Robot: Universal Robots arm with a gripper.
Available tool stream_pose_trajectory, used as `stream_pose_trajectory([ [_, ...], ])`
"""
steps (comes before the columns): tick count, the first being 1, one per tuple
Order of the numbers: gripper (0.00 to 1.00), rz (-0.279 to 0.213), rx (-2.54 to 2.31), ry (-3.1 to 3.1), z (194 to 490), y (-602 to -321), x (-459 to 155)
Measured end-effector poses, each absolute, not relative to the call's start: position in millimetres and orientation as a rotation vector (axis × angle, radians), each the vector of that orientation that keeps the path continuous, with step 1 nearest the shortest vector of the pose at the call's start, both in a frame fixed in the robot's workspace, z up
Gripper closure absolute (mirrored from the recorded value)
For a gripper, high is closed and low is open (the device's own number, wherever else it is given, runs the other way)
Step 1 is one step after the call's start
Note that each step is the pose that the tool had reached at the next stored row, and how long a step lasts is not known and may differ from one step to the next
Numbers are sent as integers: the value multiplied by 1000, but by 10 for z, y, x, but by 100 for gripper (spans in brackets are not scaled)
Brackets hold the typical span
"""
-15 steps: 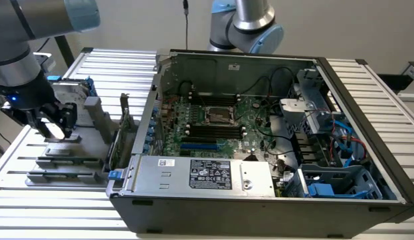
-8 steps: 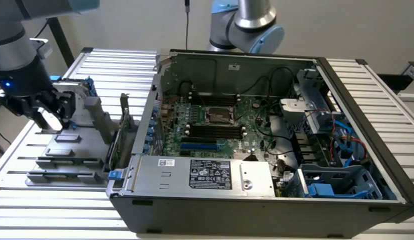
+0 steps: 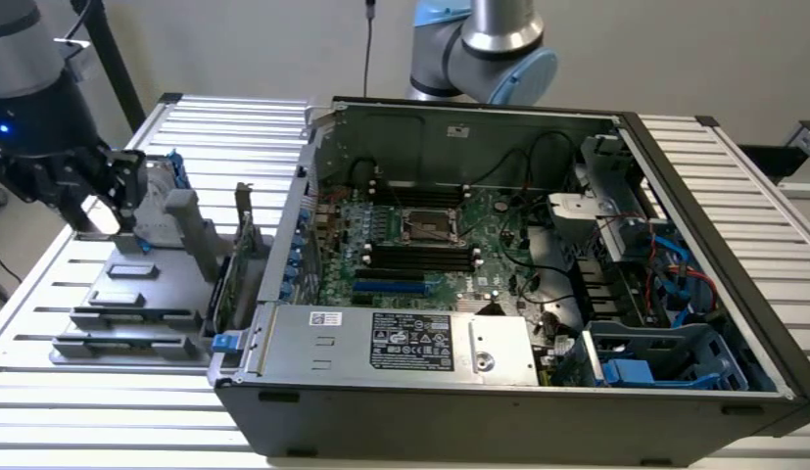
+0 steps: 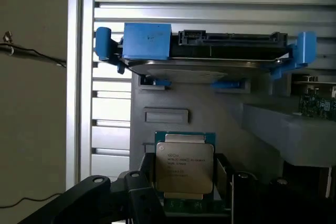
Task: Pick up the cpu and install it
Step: 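Pick up the cpu and move it towards the insertion slot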
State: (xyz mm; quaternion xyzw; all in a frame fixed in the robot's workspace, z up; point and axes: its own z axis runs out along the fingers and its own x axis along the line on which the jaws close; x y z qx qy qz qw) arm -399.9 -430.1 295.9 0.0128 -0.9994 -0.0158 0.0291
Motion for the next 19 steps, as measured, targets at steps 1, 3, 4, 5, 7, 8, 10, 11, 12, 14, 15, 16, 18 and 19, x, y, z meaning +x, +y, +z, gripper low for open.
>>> stream_pose_trajectory([
  [1,45,-49,39,-3082,3004,-4301,-3980],
  [3,45,-49,39,-3082,3095,-4301,-3939],
  [4,45,-49,40,-3082,3143,-4301,-3915],
  [5,45,-49,40,-3082,3189,-4301,-3890],
  [7,45,-49,39,-3082,3279,-4301,-3837],
  [8,45,-49,39,-3082,3324,-4300,-3798],
  [10,45,-49,39,-3081,3414,-4301,-3708],
  [11,45,-49,40,-3080,3459,-4301,-3663],
  [12,45,-49,40,-3078,3504,-4301,-3618],
  [14,45,-49,40,-3074,3597,-4300,-3525],
  [15,45,-49,40,-3071,3637,-4301,-3484],
  [16,45,-49,41,-3067,3674,-4301,-3449],
  [18,45,-49,42,-3060,3744,-4301,-3375],
  [19,45,-49,42,-3058,3770,-4301,-3331],
])
